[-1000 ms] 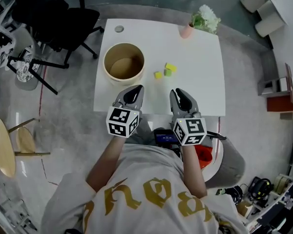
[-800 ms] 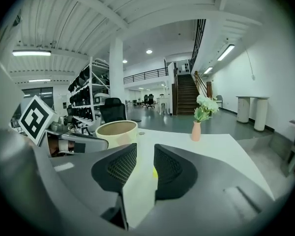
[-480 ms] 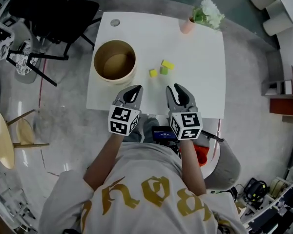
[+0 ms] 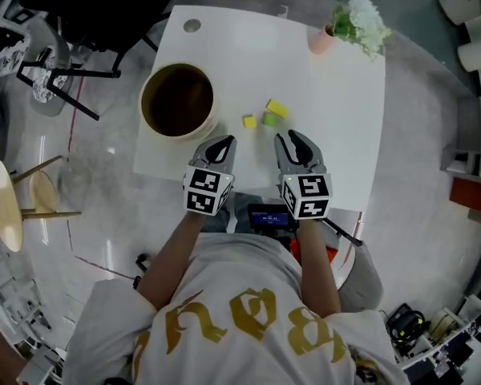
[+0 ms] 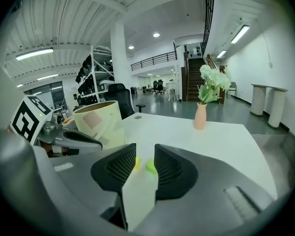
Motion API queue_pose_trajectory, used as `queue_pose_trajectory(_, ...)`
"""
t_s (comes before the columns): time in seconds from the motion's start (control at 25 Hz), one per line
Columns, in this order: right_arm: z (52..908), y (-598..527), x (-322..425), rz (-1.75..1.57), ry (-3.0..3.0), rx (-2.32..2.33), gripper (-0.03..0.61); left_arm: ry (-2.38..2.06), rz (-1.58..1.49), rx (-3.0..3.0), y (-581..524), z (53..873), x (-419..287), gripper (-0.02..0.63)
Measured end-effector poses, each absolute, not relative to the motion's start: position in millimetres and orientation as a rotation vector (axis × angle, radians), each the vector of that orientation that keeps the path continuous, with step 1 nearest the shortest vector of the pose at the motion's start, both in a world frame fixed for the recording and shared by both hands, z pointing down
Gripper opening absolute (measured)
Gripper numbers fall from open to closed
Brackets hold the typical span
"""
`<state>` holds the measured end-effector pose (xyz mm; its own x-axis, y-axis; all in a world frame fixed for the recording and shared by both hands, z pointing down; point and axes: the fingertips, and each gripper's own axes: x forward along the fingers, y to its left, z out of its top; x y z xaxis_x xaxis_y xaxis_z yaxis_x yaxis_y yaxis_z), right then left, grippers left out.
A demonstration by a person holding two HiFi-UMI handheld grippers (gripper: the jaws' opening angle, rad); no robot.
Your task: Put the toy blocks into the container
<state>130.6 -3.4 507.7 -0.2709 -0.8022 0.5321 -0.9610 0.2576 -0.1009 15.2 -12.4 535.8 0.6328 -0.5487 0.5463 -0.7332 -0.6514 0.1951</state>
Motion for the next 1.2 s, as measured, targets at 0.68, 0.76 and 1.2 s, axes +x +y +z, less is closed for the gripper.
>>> queue_pose_trajectory(0.68,575.1,-48.5,125.1,0.576,-2.217,1.192,0.179,-1.095,0.703,2.311,-39.3,584.6,30.9,0.0)
queue_pose_trajectory(0.76,580.1,-48.4,120.6,0.578,-2.228,1.13,0.176,-1.102,0.706,2.3,-39.4,587.2,30.9,0.0)
queue_pose_trajectory(1.2,611.1,-46.5,114.7,0.445,-2.147,0.937,0.184,-1.098,0.732,2.282,-43.8,593.6,29.8,0.0)
